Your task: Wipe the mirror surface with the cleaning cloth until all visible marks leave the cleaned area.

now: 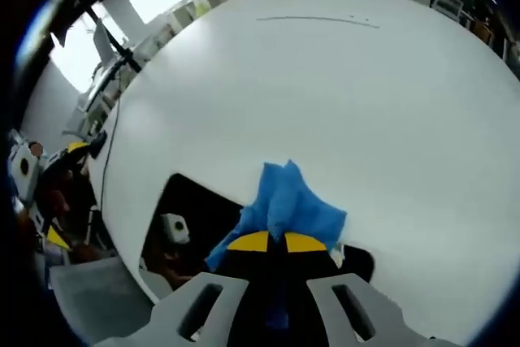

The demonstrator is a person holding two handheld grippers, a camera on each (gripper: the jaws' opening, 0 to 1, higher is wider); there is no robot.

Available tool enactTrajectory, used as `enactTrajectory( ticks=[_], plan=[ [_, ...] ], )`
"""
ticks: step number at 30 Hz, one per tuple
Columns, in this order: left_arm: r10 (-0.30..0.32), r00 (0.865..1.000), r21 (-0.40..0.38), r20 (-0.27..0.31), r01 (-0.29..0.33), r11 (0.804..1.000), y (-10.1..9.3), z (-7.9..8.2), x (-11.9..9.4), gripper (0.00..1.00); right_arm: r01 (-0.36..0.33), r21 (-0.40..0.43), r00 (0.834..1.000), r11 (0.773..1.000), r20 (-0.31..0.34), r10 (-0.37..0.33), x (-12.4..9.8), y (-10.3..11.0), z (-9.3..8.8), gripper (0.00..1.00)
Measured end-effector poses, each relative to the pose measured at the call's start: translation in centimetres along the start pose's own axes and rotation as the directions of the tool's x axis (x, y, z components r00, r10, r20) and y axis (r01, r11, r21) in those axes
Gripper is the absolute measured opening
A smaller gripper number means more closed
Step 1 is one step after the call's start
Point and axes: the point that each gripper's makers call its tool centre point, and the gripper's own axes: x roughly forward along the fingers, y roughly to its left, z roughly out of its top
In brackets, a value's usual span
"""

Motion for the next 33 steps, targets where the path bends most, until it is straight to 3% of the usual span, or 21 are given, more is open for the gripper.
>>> enactTrajectory(
  ticks=[7,12,14,22,26,33],
  plan=[
    [0.009,1.0,0.008,-0.004,-0.009,1.0,0.2,0.2,-0.5,0.99,0.054,0.022,0.998,0.998,-0.019,-0.053,0.1,0.0,0.0,0.0],
    [0.041,0.999,0.01,-0.003,-0.041,0.999,0.9,0.1,-0.8,0.99,0.082,0.011,0.995,0.997,0.048,-0.083,-0.1,0.1,-0.4,0.0],
    [0.043,0.999,-0.005,0.005,-0.043,0.999,1.0,0.2,-0.8,0.99,0.077,0.05,0.996,0.996,0.036,-0.079,-0.4,0.4,-1.2,0.0],
    [0.033,0.999,0.005,0.014,-0.033,0.999,0.2,0.4,-0.5,0.99,0.059,0.057,0.997,0.997,0.045,-0.061,-1.5,1.6,-4.2,0.0],
    [0.032,0.999,0.002,0.011,-0.032,0.999,0.1,0.0,-0.4,0.99,0.021,0.106,0.998,0.994,0.054,-0.027,-2.0,2.3,-5.7,0.0],
    [0.009,1.0,0.008,0.005,-0.009,1.0,-0.7,-0.1,0.5,0.99,-0.006,0.135,1.0,0.991,0.029,0.002,-2.7,3.5,-8.0,0.0]
  ],
)
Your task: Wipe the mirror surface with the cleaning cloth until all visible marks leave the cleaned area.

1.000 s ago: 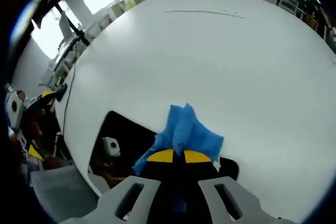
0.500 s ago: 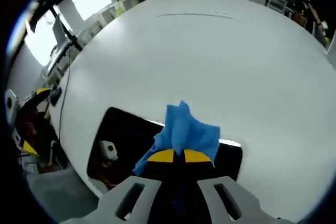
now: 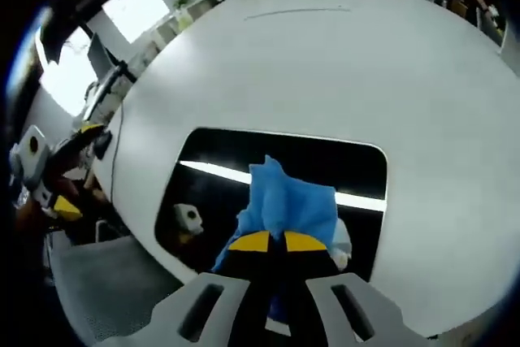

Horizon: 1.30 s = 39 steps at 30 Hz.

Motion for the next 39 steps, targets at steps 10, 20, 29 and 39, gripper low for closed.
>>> enactTrajectory(
  ticks=[10,20,29,39],
  plan=[
    [-0.02,1.0,0.007,0.011,0.02,1.0,-0.1,0.7,0.9,0.99,-0.037,0.031,0.998,0.999,-0.043,0.038,-0.8,1.4,-2.7,0.0],
    [-0.024,1.0,-0.002,0.003,0.024,1.0,-0.1,-0.1,0.8,0.99,-0.057,0.039,0.997,0.998,-0.052,0.059,-1.3,2.0,-4.2,0.0],
    [-0.023,1.0,0.001,0.003,0.023,1.0,0.2,0.1,0.7,0.99,-0.073,0.033,0.995,0.997,-0.071,0.075,-1.3,2.3,-4.5,0.0],
    [-0.032,0.999,0.013,-0.01,0.033,0.999,0.1,-0.2,0.5,0.99,-0.084,0.044,0.995,0.995,-0.053,0.086,-1.4,1.8,-4.4,0.0]
  ],
)
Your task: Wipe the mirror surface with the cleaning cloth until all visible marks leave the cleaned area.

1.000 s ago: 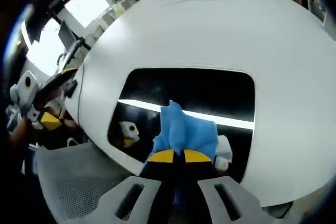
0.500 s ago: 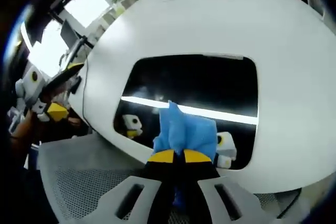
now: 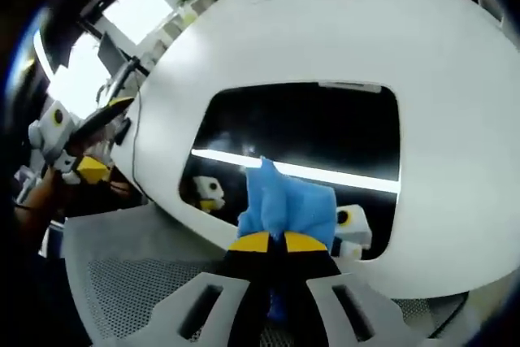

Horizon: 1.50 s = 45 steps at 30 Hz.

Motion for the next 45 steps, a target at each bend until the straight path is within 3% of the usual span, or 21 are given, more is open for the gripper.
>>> enactTrajectory(
  ticks=[19,34,45],
  plan=[
    [0.003,1.0,0.005,-0.01,-0.003,1.0,-0.4,0.2,0.1,0.99,0.045,0.107,0.999,0.993,0.02,-0.047,-2.4,-5.8,-0.4,0.0],
    [0.02,1.0,-0.007,-0.004,-0.02,1.0,0.3,0.2,-0.1,0.99,0.043,0.136,0.999,0.99,-0.007,-0.042,-2.3,-5.8,-0.1,0.0],
    [0.04,0.999,-0.033,0.002,-0.039,0.999,0.7,-0.5,-0.6,0.99,0.066,0.133,0.998,0.989,-0.034,-0.062,-1.7,-6.6,2.3,0.0]
  ],
)
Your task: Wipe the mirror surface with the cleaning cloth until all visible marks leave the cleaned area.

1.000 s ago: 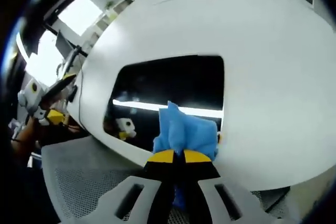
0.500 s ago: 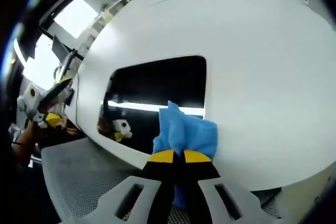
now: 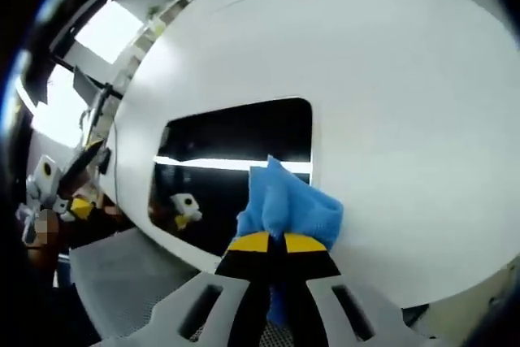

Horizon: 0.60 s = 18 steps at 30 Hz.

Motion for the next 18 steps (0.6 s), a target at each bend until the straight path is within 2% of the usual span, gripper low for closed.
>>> enactTrajectory(
  ticks=[6,13,18],
  plan=[
    [0.004,1.0,-0.009,-0.002,-0.004,1.0,0.0,-0.2,0.1,0.99,0.03,-0.008,1.0,1.0,-0.008,-0.03,0.7,-0.6,2.7,0.0],
    [-0.005,1.0,-0.022,0.001,0.005,1.0,-0.5,-0.4,0.3,0.99,0.034,0.002,0.999,0.999,-0.037,-0.033,1.5,-1.1,5.7,0.0],
    [-0.01,1.0,-0.027,0.0,0.01,1.0,-0.7,-0.6,0.4,0.99,0.054,-0.038,0.998,0.998,-0.029,-0.055,2.4,-1.6,8.1,0.0]
  ],
)
